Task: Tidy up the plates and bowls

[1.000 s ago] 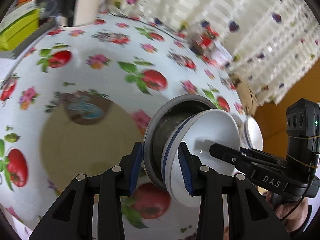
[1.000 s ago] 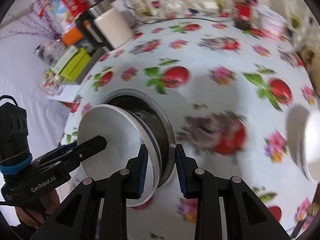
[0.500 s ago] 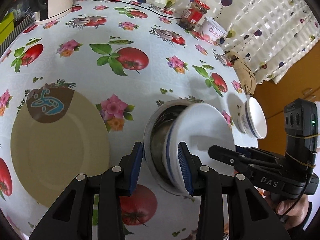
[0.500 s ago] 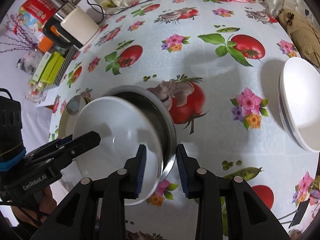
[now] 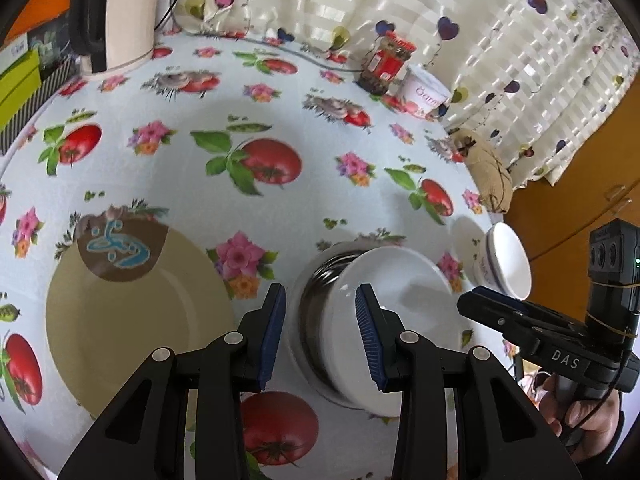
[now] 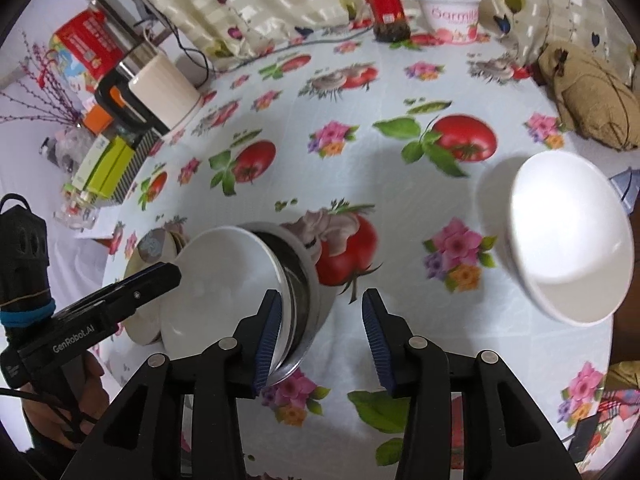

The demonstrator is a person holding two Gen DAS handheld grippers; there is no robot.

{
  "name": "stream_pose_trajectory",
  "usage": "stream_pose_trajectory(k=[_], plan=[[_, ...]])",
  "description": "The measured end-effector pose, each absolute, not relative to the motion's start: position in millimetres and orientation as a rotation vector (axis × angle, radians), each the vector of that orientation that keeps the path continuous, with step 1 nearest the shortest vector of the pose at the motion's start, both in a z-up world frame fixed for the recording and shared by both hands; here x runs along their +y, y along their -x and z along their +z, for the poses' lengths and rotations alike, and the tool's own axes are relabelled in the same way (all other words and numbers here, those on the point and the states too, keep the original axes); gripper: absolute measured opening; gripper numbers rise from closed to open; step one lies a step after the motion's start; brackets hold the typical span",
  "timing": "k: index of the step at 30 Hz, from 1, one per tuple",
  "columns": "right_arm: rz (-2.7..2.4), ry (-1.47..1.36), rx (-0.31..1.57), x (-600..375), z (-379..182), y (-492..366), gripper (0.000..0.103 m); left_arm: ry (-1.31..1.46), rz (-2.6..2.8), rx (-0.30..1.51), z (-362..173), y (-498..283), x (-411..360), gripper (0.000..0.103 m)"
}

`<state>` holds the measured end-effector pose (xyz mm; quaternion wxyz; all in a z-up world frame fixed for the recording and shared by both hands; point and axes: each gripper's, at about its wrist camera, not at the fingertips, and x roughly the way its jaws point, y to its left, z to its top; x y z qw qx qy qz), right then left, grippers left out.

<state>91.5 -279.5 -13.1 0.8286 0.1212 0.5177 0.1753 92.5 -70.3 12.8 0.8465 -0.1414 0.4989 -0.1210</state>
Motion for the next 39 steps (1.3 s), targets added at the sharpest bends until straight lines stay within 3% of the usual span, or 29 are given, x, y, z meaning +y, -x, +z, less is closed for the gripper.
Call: stream_pose_trajectory(k=[17, 39], plan=[[0.277, -0.259, 0.971, -332, 21, -73, 0.042, 0.185, -0.385, 0.987, 48, -103, -141, 0.038], [0.12, -0.323, 0.956, -410, 3, -78, 0.042, 0.118, -0.507, 1.022, 43, -134, -240, 0.038]])
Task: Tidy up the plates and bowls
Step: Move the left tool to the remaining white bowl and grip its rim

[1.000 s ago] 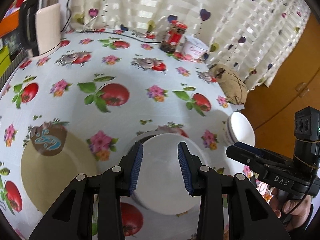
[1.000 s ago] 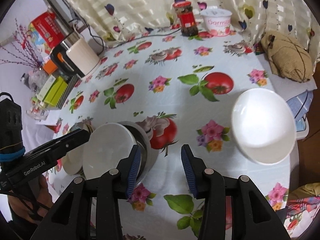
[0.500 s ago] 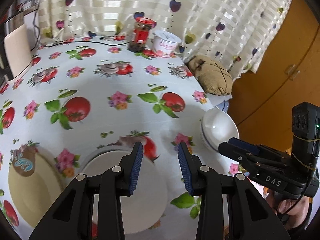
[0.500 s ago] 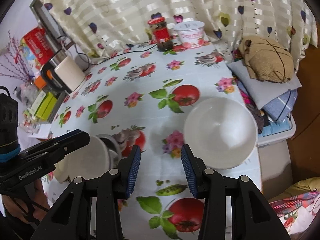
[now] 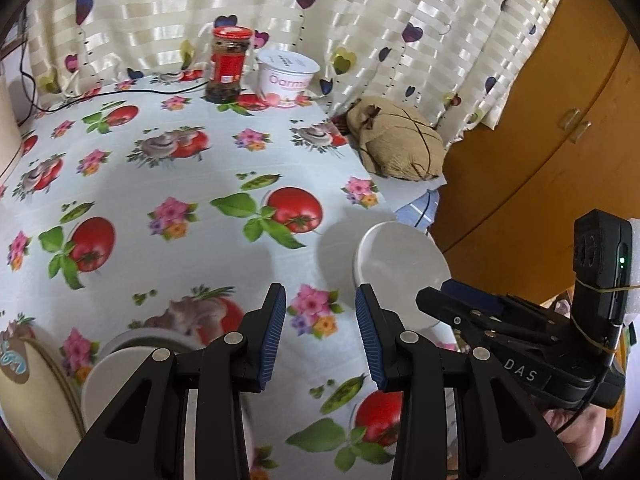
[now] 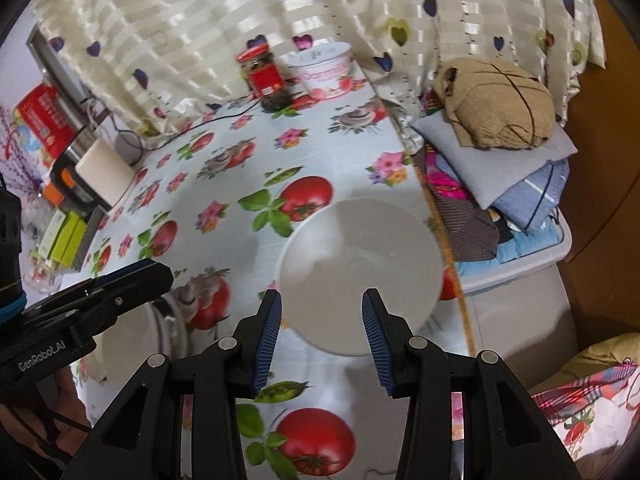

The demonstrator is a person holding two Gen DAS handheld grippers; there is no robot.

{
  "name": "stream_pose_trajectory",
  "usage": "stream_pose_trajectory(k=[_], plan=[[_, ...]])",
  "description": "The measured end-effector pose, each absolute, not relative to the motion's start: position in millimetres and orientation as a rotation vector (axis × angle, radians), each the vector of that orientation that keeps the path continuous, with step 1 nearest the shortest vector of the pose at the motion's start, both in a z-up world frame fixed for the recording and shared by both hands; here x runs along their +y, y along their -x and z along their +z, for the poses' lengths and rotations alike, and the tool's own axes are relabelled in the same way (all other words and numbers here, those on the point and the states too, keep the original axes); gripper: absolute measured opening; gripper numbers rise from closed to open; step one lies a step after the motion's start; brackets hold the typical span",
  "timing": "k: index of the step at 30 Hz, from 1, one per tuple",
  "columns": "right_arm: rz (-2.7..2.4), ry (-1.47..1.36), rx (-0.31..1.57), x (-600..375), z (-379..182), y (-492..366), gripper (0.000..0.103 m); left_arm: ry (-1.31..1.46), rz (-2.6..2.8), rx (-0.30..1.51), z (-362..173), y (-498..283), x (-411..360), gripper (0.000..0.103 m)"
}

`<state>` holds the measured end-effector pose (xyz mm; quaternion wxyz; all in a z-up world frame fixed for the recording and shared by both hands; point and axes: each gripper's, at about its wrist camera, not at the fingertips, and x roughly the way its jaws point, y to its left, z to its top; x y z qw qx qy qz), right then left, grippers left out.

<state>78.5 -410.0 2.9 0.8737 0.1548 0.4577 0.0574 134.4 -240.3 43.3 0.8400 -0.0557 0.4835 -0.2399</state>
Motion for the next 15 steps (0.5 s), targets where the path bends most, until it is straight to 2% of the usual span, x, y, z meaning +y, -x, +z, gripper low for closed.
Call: stream_pose_trajectory(k=[15], plan=[[0.026, -0.326, 0.948, -442, -9, -81, 0.042, 0.107, -0.543, 1.061, 17, -147, -287, 0.038]])
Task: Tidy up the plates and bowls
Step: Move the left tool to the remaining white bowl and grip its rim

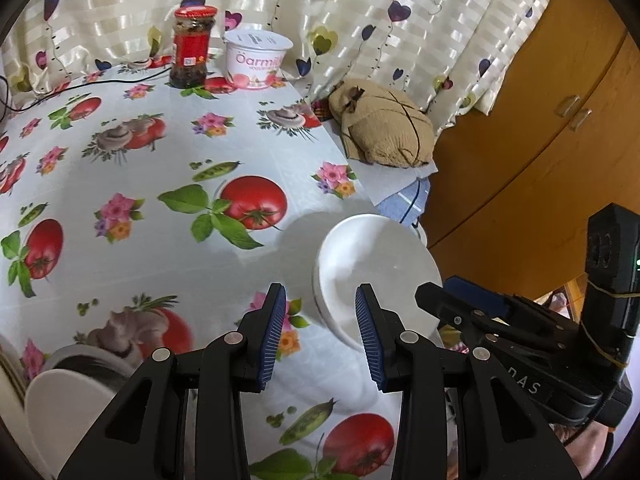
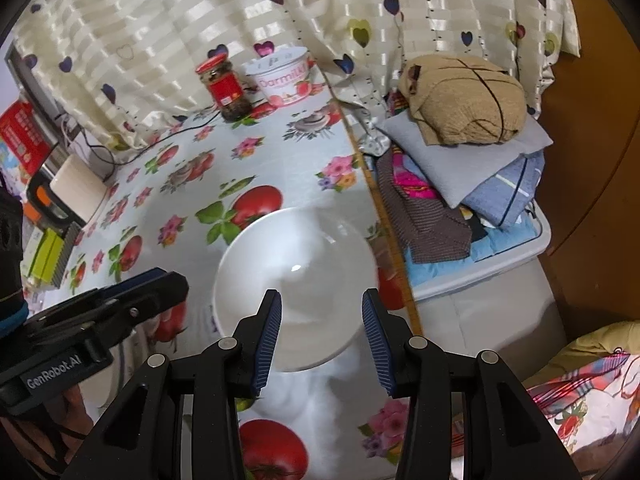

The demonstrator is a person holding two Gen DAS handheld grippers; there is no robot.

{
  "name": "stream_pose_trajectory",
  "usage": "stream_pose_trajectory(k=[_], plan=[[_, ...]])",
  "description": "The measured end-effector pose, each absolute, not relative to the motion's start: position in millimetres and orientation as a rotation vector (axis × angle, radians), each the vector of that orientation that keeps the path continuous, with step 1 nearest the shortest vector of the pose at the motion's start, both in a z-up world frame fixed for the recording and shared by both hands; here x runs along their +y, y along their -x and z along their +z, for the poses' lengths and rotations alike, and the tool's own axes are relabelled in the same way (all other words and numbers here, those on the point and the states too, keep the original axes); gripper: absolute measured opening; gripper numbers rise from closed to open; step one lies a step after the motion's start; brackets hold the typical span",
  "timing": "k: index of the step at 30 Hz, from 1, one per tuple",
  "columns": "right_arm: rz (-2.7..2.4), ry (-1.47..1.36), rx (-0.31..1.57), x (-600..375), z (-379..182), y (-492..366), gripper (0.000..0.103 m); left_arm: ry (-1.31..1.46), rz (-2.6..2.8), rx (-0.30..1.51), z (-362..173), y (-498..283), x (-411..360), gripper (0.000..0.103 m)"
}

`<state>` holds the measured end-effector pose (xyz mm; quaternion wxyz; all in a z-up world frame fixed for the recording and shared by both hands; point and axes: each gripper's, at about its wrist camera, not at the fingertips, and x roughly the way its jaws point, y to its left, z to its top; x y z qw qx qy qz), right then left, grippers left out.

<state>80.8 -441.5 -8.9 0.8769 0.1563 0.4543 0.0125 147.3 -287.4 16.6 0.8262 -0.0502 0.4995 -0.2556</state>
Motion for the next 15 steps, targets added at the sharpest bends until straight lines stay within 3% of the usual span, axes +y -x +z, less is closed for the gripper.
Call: stream_pose_trajectory(k=[10, 11, 13, 15], plan=[[-0.007, -0.346, 0.977, -456, -27, -86, 0.041, 0.09, -0.514, 1.113, -7, -156, -300, 0.038], [-0.006, -0.36, 0.981, -458, -31, -87, 0.04, 0.087, -0.514, 1.117, -9, -156, -301, 0.038], [-0.009, -0.361, 0.991, -458, -35, -88, 0.028, 0.089, -0.516, 1.127, -12, -156, -302, 0.038], [0.004, -0.373, 0.996, -459, -39, -89, 0.026, 0.094, -0.528, 1.133, -15, -156, -303, 0.038]])
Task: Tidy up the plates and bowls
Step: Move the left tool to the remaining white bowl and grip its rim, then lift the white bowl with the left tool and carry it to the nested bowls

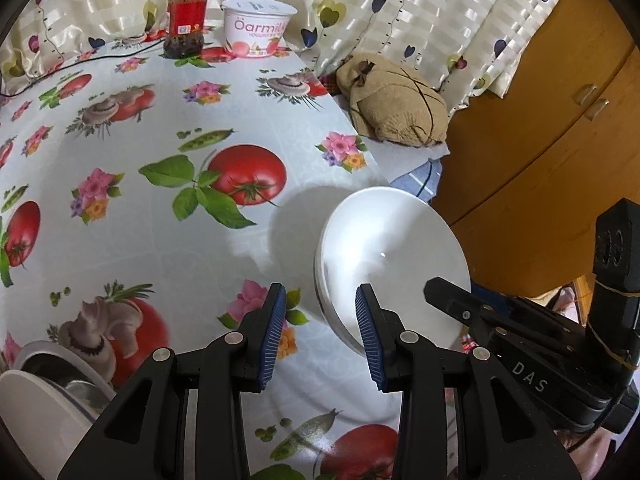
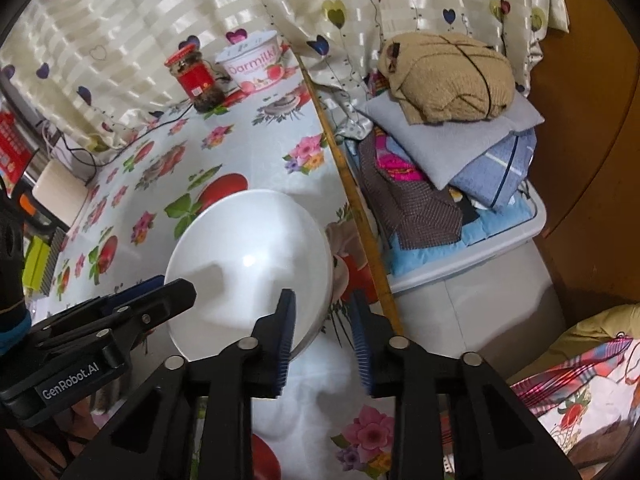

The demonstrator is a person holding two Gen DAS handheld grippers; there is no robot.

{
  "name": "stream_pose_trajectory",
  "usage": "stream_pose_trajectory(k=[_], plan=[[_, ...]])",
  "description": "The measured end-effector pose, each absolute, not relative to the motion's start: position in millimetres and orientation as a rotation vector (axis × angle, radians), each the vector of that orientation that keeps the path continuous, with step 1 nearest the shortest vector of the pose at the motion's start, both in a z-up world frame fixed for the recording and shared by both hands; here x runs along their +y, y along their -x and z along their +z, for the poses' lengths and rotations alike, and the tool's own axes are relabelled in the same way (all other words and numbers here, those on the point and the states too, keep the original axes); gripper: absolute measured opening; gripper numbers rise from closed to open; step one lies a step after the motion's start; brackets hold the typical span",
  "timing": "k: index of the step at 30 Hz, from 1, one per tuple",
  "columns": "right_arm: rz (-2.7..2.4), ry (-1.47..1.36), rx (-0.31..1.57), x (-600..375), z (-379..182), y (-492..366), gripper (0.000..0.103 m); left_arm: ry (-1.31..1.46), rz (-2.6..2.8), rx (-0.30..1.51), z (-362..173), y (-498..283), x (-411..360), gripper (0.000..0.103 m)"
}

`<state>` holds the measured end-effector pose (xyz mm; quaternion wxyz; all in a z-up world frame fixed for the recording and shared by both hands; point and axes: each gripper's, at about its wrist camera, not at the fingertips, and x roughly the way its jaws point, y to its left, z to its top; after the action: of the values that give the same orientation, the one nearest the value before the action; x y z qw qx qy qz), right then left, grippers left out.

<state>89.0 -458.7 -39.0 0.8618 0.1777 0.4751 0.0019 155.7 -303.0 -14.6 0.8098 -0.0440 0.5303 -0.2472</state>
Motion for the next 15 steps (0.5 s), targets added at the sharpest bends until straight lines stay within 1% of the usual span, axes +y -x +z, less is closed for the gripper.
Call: stream_pose_trajectory(k=[4, 10, 11, 15], plan=[[0.021, -0.386, 1.0, -456, -42, -91, 0.022, 0.095, -0.547, 1.146, -17, -156, -306, 0.031], [0.021, -0.384, 1.001, -451, -41, -91, 0.022, 0.072, -0.55, 1.136, -14, -151, -309, 0.028], [0.021, -0.381, 1.002, -450, -41, -90, 0.022, 0.07, -0.549, 1.137, -14, -151, -309, 0.026], [0.016, -0.388, 1.002, -449, -39, -87, 0.021, 0.06, -0.544, 1.131, -9, -145, -308, 0.026]])
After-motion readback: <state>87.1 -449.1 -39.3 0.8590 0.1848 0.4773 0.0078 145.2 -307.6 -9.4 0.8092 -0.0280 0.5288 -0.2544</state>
